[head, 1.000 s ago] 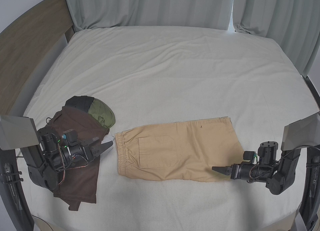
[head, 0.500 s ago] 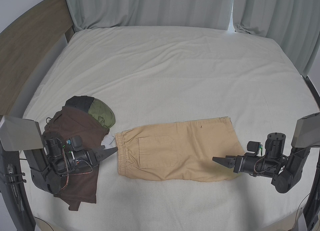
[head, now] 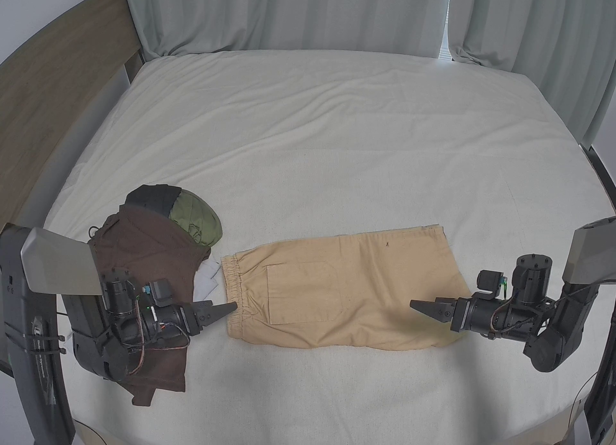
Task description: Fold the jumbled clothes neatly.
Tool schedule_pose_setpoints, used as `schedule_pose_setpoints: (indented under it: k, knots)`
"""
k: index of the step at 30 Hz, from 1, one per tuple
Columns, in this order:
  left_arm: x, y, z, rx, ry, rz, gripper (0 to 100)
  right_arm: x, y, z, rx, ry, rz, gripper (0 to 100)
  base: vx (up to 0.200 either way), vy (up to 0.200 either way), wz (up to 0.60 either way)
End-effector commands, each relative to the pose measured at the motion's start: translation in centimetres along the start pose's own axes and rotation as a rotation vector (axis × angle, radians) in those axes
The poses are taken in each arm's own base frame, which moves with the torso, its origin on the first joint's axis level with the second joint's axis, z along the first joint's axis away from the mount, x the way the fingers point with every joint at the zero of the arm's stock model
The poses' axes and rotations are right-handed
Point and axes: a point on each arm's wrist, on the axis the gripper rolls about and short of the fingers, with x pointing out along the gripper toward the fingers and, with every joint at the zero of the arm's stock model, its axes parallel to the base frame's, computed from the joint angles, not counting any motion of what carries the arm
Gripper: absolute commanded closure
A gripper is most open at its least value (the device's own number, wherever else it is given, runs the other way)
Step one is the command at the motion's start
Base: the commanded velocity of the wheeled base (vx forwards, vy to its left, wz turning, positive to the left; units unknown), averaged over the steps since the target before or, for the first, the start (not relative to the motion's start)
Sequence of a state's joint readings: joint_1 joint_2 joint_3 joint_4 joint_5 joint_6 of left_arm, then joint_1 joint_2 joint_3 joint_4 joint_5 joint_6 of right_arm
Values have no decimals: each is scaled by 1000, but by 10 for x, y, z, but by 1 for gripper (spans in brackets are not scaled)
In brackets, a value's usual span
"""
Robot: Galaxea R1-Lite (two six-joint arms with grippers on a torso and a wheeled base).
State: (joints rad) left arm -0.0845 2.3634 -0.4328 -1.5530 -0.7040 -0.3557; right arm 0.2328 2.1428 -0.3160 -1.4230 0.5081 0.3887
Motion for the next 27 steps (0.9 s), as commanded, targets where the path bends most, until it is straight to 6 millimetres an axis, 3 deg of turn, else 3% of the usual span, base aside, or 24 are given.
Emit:
schedule_pose_setpoints:
  k: [1,12,22,27]
  knots:
    - [9,11,-18,-33,47,13,0,0,1,0,-2,-1,2,0,0,0,0]
    - [33,18,-45,-45,102,49,0,1,0,-2,-4,7,0,0,0,0,0]
    - [45,6,-48,-75,122,8,0,2,2,-3,-6,11,4,0,0,0,0]
    - [48,-4,-41,-145,108,-15,0,2,2,-3,-6,13,5,0,0,0,0]
